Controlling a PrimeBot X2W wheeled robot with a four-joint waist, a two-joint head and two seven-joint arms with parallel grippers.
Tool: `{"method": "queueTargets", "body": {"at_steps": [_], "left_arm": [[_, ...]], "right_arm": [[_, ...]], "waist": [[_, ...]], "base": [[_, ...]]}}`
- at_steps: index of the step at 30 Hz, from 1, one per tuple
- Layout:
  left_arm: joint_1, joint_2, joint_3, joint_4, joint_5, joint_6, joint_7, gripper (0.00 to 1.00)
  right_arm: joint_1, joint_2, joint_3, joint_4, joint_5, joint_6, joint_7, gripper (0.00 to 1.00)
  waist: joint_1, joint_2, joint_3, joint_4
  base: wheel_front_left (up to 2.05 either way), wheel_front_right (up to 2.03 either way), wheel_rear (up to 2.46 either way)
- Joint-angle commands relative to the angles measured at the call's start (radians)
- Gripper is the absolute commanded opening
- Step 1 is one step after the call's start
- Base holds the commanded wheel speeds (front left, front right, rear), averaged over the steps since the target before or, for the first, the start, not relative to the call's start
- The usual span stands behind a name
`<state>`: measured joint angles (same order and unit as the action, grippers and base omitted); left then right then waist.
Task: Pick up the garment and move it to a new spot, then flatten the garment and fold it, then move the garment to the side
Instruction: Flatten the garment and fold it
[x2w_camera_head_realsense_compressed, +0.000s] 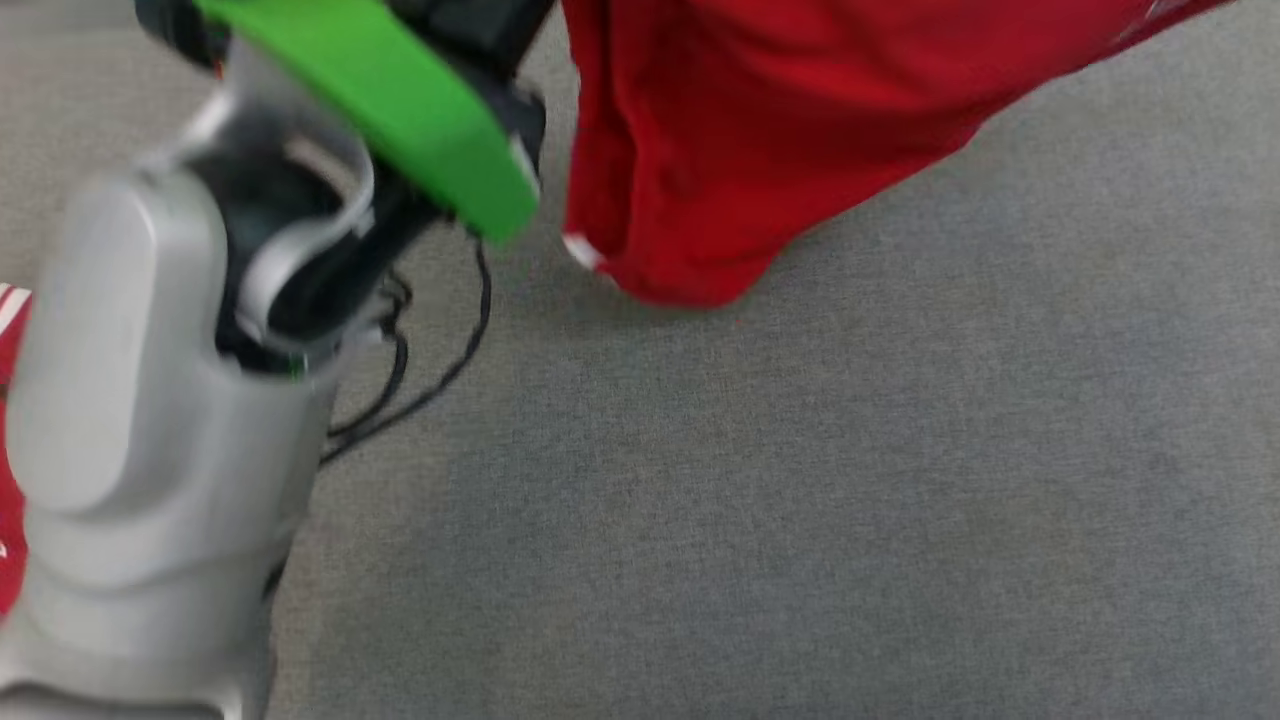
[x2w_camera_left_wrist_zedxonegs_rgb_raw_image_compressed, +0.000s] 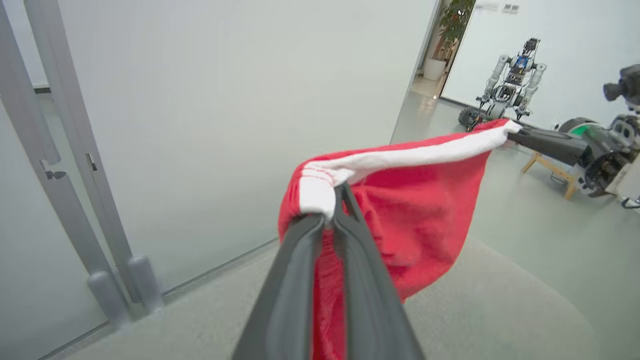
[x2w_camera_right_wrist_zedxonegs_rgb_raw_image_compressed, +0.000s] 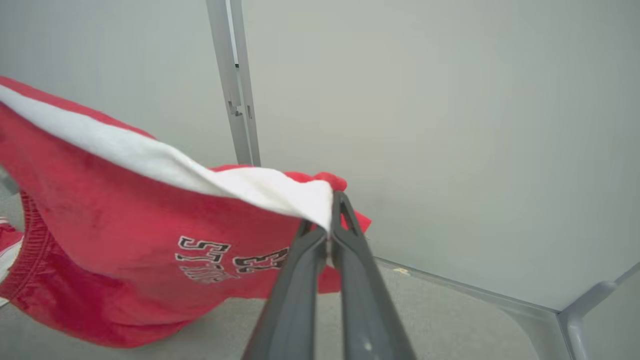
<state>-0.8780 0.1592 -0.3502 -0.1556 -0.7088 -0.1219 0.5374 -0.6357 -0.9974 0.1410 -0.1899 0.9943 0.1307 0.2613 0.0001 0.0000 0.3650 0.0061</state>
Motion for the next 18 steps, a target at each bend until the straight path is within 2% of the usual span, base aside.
{"method": "queueTargets", "body": {"at_steps": [1, 2, 5, 6, 10, 13, 18], "left_arm": [[-0.129, -0.02, 0.019, 0.078, 0.009, 0.007, 0.002, 0.0], [-0.212, -0.036, 0.035, 0.137, 0.015, 0.014, -0.017, 0.0], [-0.441, -0.068, 0.062, 0.363, 0.079, 0.032, -0.123, 0.0], [-0.509, -0.071, 0.062, 0.442, 0.101, 0.035, -0.162, 0.0], [-0.694, -0.083, 0.065, 0.643, 0.178, 0.037, -0.342, 0.0], [-0.739, -0.09, 0.057, 0.755, 0.194, 0.025, -0.453, 0.0], [-0.678, -0.096, 0.018, 0.908, 0.179, 0.0, -0.605, 0.0]], "right_arm": [[-0.111, 0.036, 0.001, 0.031, 0.001, 0.0, 0.023, 0.0], [-0.192, 0.064, 0.001, 0.063, -0.006, 0.0, 0.036, 0.0], [-0.475, 0.208, 0.029, 0.226, -0.105, 0.0, 0.03, 0.0], [-0.574, 0.27, 0.032, 0.296, -0.165, 0.0, -0.005, 0.0], [-0.825, 0.438, 0.042, 0.506, -0.337, 0.0, -0.119, 0.0], [-0.888, 0.505, 0.082, 0.602, -0.396, 0.0, -0.198, 0.0], [-0.807, 0.513, 0.17, 0.706, -0.41, 0.0, -0.32, 0.0]], "waist": [[-0.0001, 0.0, 0.231, 0.021], [-0.0001, 0.0, 0.262, 0.021], [-0.0001, 0.0, 0.327, 0.012], [-0.0001, 0.0, 0.338, 0.006], [-0.0001, 0.0, 0.383, -0.014], [-0.0001, 0.0, 0.403, -0.017], [-0.0001, 0.0, 0.391, -0.01]], "base": [[0.0, 0.0, 0.0], [0.0, 0.0, 0.0], [0.0, 0.0, 0.0], [0.0, 0.0, 0.0], [0.0, 0.0, 0.0], [0.0, 0.0, 0.0], [0.0, 0.0, 0.0]]}}
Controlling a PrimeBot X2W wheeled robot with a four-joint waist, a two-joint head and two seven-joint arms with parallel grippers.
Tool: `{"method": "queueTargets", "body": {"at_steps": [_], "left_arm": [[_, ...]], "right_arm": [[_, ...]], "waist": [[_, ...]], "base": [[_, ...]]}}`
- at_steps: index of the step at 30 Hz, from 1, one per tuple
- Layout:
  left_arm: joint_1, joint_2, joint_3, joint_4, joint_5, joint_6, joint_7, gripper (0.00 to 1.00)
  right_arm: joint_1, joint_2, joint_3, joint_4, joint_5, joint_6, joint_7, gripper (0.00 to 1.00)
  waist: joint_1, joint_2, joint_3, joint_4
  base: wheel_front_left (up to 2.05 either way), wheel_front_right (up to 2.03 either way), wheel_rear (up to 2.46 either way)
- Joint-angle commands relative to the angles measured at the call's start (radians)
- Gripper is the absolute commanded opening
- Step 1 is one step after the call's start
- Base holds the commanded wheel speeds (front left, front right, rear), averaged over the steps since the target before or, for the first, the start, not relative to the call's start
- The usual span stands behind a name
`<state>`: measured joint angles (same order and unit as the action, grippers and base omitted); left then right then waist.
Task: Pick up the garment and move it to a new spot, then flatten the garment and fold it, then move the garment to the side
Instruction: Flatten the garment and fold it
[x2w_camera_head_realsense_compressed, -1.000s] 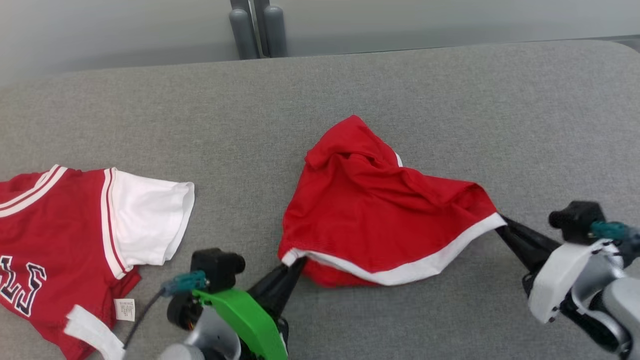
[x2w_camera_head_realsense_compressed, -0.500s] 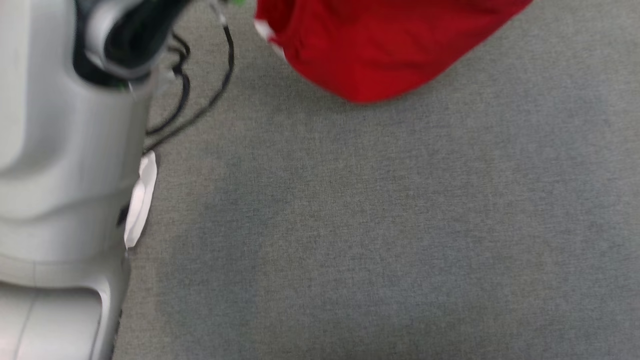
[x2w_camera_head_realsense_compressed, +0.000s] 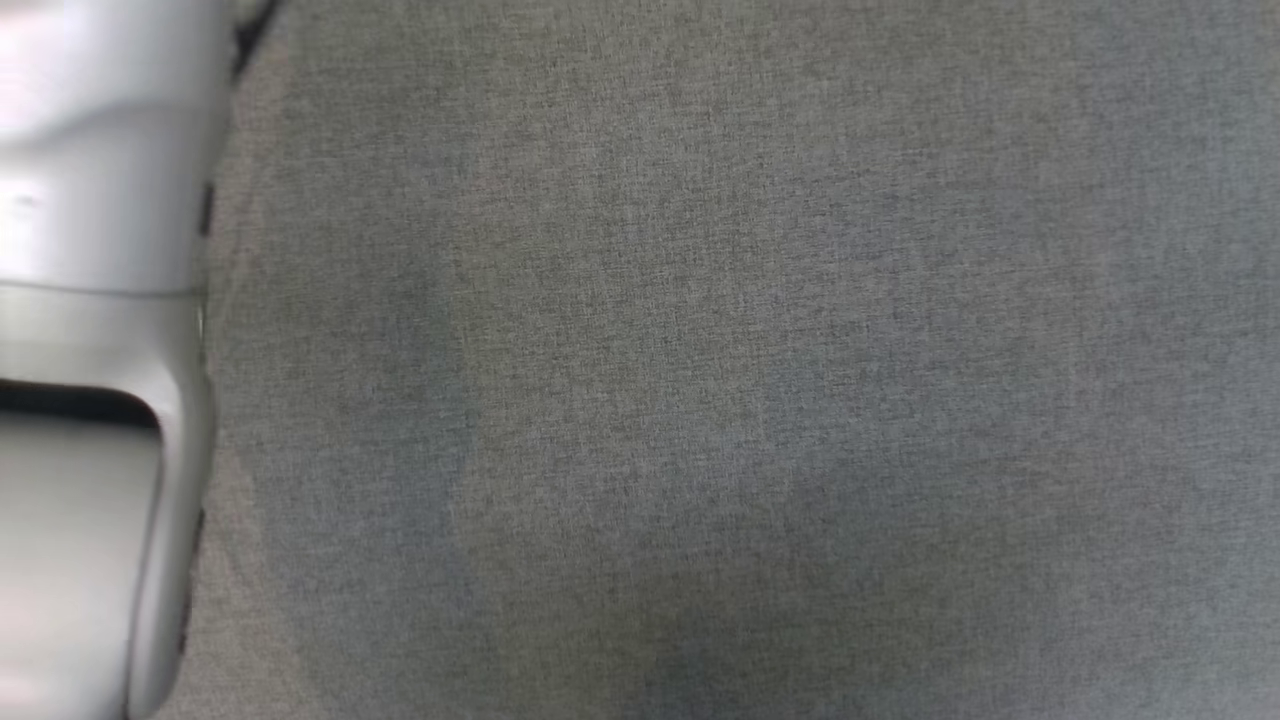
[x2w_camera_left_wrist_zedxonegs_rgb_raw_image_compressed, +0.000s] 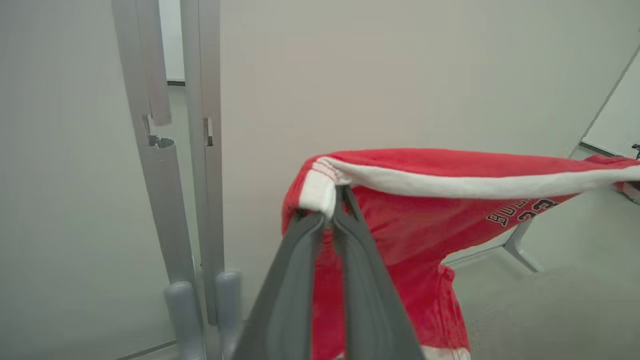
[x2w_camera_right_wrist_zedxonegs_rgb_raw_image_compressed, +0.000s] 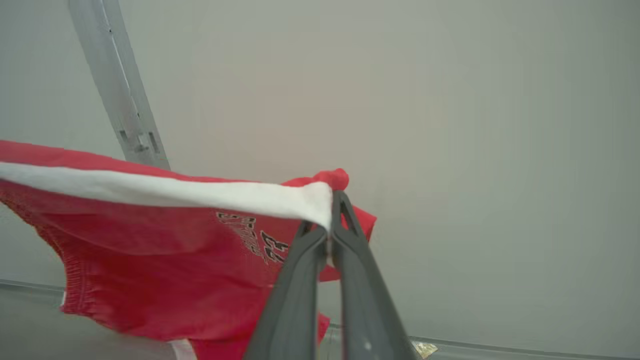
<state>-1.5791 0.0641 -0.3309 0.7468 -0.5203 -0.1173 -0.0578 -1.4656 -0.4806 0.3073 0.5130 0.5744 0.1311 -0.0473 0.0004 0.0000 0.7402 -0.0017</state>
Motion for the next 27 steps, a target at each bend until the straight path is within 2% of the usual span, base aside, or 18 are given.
{"method": "queueTargets", "body": {"at_steps": [1, 3, 7, 11, 15, 19, 23, 27], "left_arm": [[0.044, -0.001, -0.014, 0.026, -0.019, -0.007, -0.028, 0.0], [0.101, -0.004, -0.051, 0.056, -0.034, -0.013, -0.058, 0.0], [0.309, -0.002, -0.206, 0.012, -0.099, -0.014, -0.116, 0.0], [0.546, 0.066, -0.304, -0.068, -0.162, -0.013, -0.172, 0.0], [0.807, 0.127, -0.326, -0.158, -0.206, -0.009, -0.193, 0.0], [1.076, 0.168, -0.349, -0.259, -0.219, 0.035, -0.194, 0.0], [1.322, 0.203, -0.34, -0.396, -0.277, 0.116, -0.195, 0.0], [1.528, 0.209, -0.317, -0.576, -0.354, 0.192, -0.195, 0.0]], "right_arm": [[0.05, -0.01, 0.017, 0.01, 0.019, -0.001, -0.036, 0.0], [0.14, -0.024, 0.066, 0.005, 0.046, -0.001, -0.084, 0.0], [0.366, -0.109, 0.168, -0.051, 0.06, -0.001, -0.179, 0.0], [0.611, -0.167, 0.201, -0.115, 0.062, 0.0, -0.213, 0.0], [0.849, -0.188, 0.156, -0.201, 0.058, -0.001, -0.218, 0.0], [1.096, -0.183, 0.095, -0.283, 0.001, -0.001, -0.218, 0.0], [1.334, -0.188, 0.049, -0.349, -0.054, -0.001, -0.218, 0.0], [1.588, -0.182, -0.042, -0.424, -0.061, -0.002, -0.204, 0.0]], "waist": [[-0.0004, 0.0, 0.012, 0.0], [-0.0004, 0.0, -0.006, 0.003], [-0.0004, 0.0, -0.053, 0.008], [-0.0004, 0.0, -0.143, 0.004], [-0.0004, 0.0, -0.255, -0.007], [-0.0004, 0.0, -0.369, -0.014], [-0.0004, 0.0, -0.447, -0.015], [-0.0004, 0.0, -0.484, 0.01]], "base": [[0.0, 0.0, 0.0], [0.0, 0.0, 0.0], [0.0, 0.0, 0.0], [0.0, 0.0, 0.0], [0.0, 0.0, 0.0], [0.0, 0.0, 0.0], [0.0, 0.0, 0.0], [0.0, 0.0, 0.0]]}}
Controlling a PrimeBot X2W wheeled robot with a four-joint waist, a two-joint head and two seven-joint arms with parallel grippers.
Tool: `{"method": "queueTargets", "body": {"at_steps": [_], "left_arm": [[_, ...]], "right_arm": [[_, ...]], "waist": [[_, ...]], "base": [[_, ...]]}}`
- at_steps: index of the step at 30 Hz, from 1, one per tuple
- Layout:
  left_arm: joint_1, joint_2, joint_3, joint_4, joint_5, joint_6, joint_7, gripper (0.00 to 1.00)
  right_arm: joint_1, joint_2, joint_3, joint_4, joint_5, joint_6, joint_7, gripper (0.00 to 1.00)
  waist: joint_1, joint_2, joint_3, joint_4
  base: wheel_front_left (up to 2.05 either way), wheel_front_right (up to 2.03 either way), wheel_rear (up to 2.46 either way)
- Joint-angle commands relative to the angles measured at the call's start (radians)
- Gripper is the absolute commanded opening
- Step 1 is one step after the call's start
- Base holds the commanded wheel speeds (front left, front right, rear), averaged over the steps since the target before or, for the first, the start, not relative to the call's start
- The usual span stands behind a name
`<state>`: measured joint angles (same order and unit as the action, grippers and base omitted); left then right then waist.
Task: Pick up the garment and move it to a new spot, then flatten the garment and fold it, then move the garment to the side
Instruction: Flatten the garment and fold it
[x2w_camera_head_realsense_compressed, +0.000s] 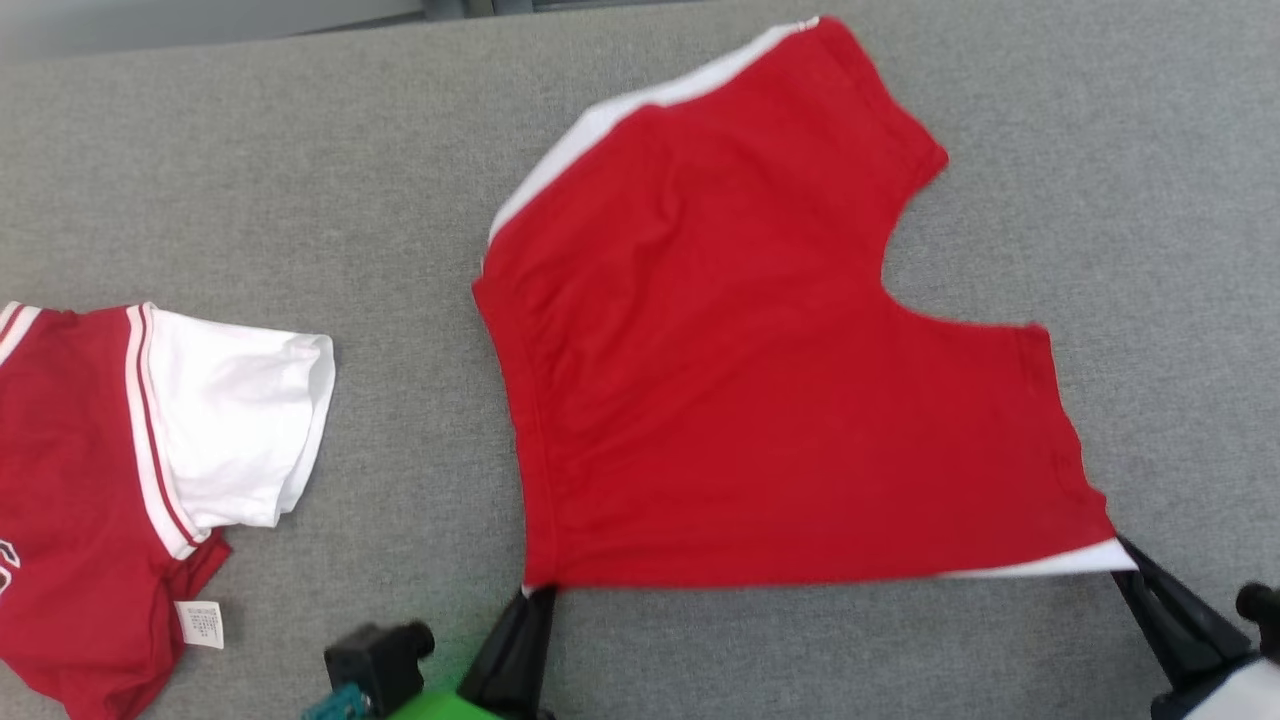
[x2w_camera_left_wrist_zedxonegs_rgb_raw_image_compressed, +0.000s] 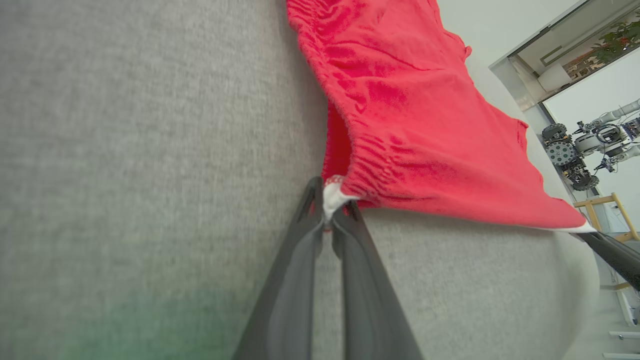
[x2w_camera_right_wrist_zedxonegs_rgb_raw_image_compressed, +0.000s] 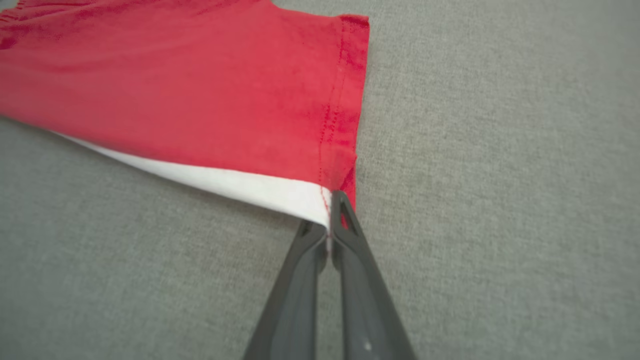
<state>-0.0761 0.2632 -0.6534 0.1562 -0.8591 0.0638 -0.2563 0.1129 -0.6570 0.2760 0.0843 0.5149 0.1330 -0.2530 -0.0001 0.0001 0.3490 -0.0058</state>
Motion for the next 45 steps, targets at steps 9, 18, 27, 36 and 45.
{"method": "queueTargets", "body": {"at_steps": [9, 18, 27, 36, 45], "left_arm": [[0.067, 0.072, 0.029, -0.297, -0.07, 0.088, 0.121, 0.0], [-0.211, -0.004, 0.018, -0.281, -0.081, 0.129, 0.288, 0.0], [-0.437, -0.072, -0.019, -0.162, -0.039, 0.102, 0.365, 0.0], [-0.52, -0.124, -0.026, -0.044, -0.054, 0.081, 0.37, 0.0], [-0.57, -0.155, -0.038, 0.0, -0.049, 0.062, 0.359, 0.0]], "right_arm": [[0.055, -0.076, -0.148, -0.239, -0.005, -0.004, 0.178, 0.0], [-0.42, -0.255, 0.058, -0.242, 0.079, -0.003, 0.386, 0.0], [-0.782, -0.344, 0.232, -0.075, 0.167, -0.003, 0.488, 0.0], [-1.024, -0.34, 0.412, 0.065, 0.226, -0.003, 0.551, 0.0], [-1.173, -0.338, 0.53, 0.141, 0.263, -0.003, 0.539, 0.0]], "waist": [[0.0001, -0.0001, -0.022, 0.066], [0.0001, -0.0001, 0.112, 0.183], [0.0001, -0.0001, 0.178, 0.27], [0.0001, -0.0001, 0.197, 0.297], [0.0001, -0.0001, 0.207, 0.307]], "base": [[0.0, 0.0, 0.0], [0.0, 0.0, 0.0], [0.0, 0.0, 0.0], [0.0, 0.0, 0.0], [0.0, 0.0, 0.0]]}}
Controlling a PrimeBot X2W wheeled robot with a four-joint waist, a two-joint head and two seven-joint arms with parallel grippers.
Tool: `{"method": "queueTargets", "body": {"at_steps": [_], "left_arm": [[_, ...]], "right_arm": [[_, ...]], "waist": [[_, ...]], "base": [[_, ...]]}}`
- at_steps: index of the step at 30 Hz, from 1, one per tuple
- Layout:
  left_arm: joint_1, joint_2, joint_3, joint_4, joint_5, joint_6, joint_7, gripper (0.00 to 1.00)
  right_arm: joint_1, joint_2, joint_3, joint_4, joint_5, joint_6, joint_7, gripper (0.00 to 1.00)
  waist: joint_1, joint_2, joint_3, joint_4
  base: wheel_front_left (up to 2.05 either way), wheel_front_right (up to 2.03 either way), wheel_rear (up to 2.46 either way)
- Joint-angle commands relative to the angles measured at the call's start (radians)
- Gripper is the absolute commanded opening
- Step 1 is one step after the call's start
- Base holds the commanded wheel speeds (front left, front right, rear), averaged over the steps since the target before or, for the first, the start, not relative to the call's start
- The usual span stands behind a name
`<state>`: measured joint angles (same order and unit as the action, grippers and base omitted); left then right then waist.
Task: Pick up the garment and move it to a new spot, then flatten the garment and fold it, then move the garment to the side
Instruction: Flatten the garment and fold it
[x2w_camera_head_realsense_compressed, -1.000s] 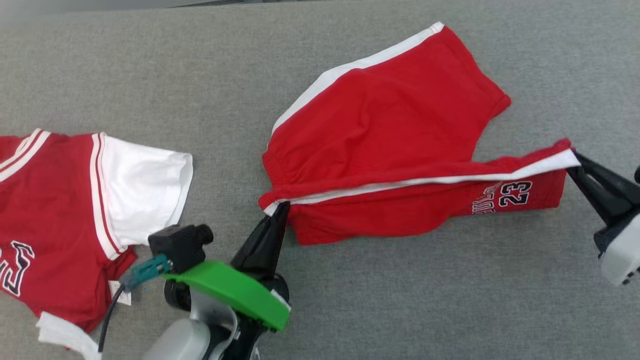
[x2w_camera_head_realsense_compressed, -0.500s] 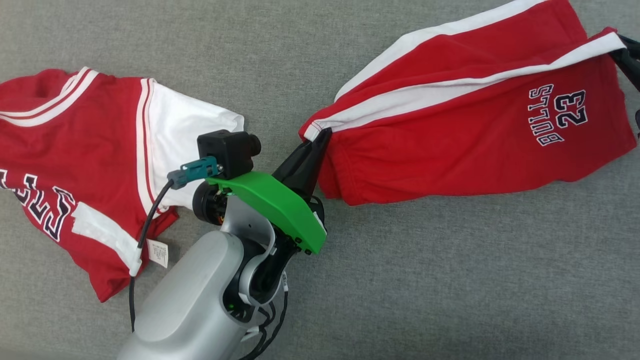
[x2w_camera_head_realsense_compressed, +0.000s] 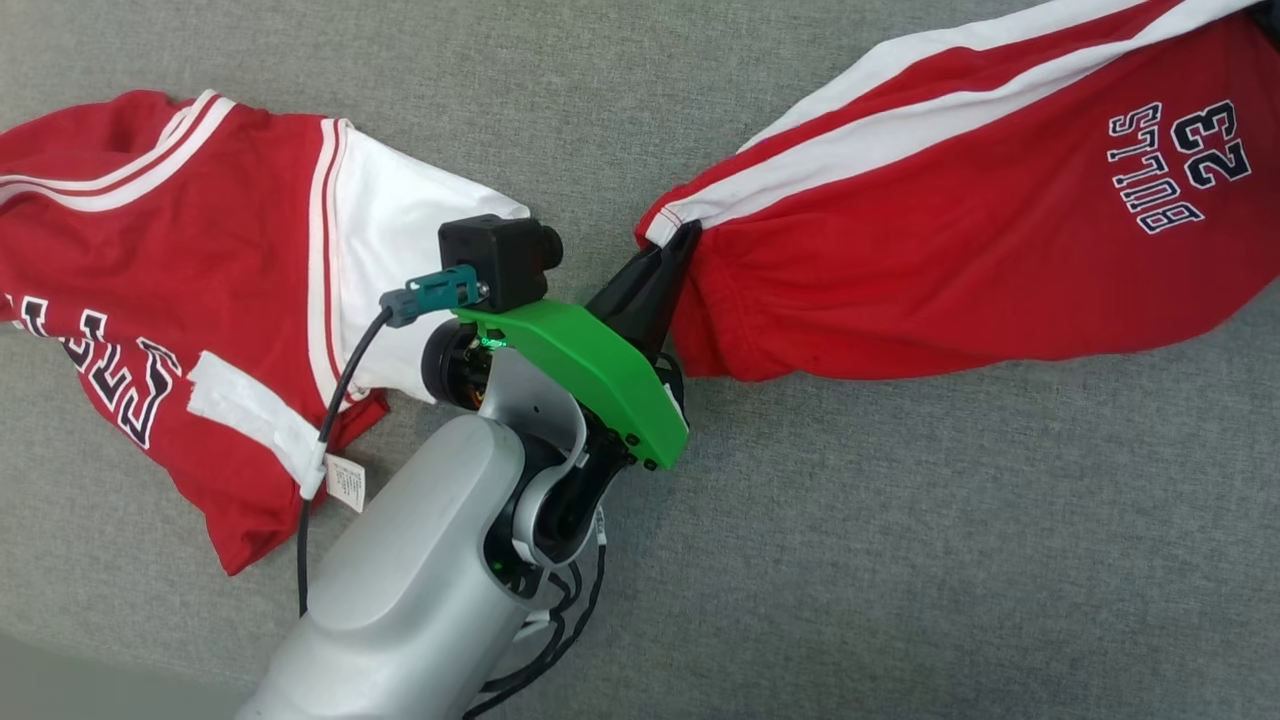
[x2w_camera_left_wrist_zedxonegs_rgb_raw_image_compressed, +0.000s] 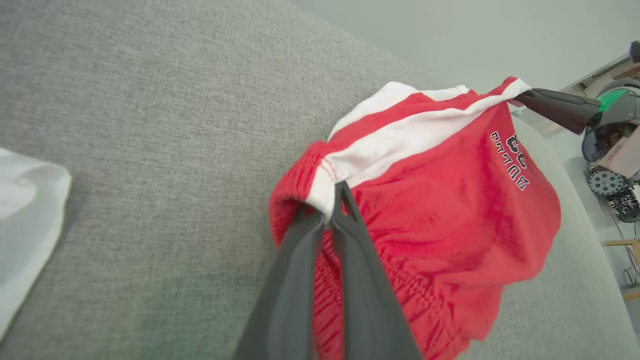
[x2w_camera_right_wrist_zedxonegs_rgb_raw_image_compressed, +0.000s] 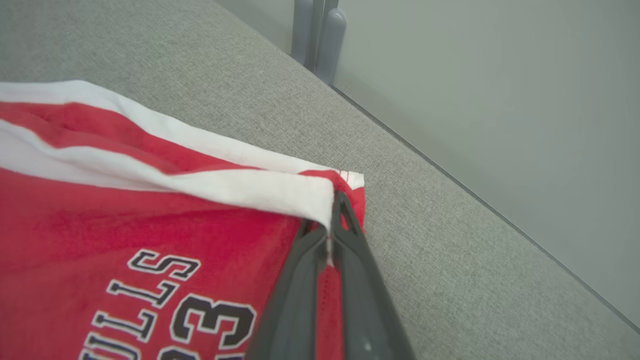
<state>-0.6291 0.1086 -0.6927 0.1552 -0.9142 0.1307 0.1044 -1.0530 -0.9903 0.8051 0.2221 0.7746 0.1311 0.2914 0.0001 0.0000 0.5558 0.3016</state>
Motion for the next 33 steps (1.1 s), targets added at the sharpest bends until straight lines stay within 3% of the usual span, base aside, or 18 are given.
{"method": "queueTargets", "body": {"at_steps": [1, 8, 9, 10, 17, 20, 27, 30, 33], "left_arm": [[-0.021, -0.001, 0.002, 0.004, 0.006, -0.005, 0.001, 0.0], [-0.049, -0.007, 0.006, 0.048, 0.021, 0.01, -0.017, 0.0], [-0.053, -0.009, 0.008, 0.057, 0.026, 0.014, -0.024, 0.19], [-0.053, -0.01, 0.0, 0.069, 0.027, 0.015, -0.017, 1.0], [-0.054, -0.006, 0.011, 0.101, 0.05, 0.045, -0.067, 1.0], [-0.029, 0.022, 0.009, 0.083, 0.088, 0.065, -0.101, 1.0], [0.111, 0.081, 0.019, -0.063, 0.193, 0.143, -0.291, 1.0], [0.166, 0.073, 0.004, -0.092, 0.243, 0.162, -0.344, 1.0], [0.215, 0.044, -0.019, -0.082, 0.291, 0.151, -0.364, 1.0]], "right_arm": [[-0.021, -0.008, 0.015, 0.01, 0.004, -0.001, -0.007, 0.0], [-0.089, -0.005, 0.082, 0.072, 0.009, -0.001, -0.041, 0.0], [-0.096, -0.002, 0.088, 0.082, 0.006, -0.001, -0.047, 0.76], [-0.101, 0.004, 0.092, 0.102, 0.007, -0.001, -0.048, 1.0], [-0.114, 0.028, 0.122, 0.149, 0.047, -0.001, -0.044, 1.0], [-0.098, 0.031, 0.107, 0.159, 0.089, -0.001, -0.037, 1.0], [-0.011, 0.075, 0.044, 0.178, 0.24, -0.001, 0.044, 1.0], [0.01, 0.095, 0.014, 0.194, 0.255, 0.0, 0.08, 1.0], [0.015, 0.113, -0.004, 0.224, 0.228, 0.0, 0.119, 1.0]], "waist": [[-0.0001, 0.0, 0.001, 0.001], [-0.0001, 0.0, 0.007, 0.004], [-0.0001, 0.0, 0.008, 0.004], [-0.0001, 0.0, 0.009, 0.002], [-0.0001, 0.0, 0.009, -0.02], [-0.0001, 0.0, 0.001, -0.038], [-0.0001, 0.0, -0.027, -0.065], [-0.0001, 0.0, -0.025, -0.049], [-0.0001, 0.0, -0.019, -0.03]], "base": [[0.0, 0.0, 0.0], [0.0, 0.0, 0.0], [0.0, 0.0, 0.0], [0.0, 0.0, 0.0], [0.0, 0.0, 0.0], [0.0, 0.0, 0.0], [0.0, 0.0, 0.0], [0.0, 0.0, 0.0], [0.0, 0.0, 0.0]]}}
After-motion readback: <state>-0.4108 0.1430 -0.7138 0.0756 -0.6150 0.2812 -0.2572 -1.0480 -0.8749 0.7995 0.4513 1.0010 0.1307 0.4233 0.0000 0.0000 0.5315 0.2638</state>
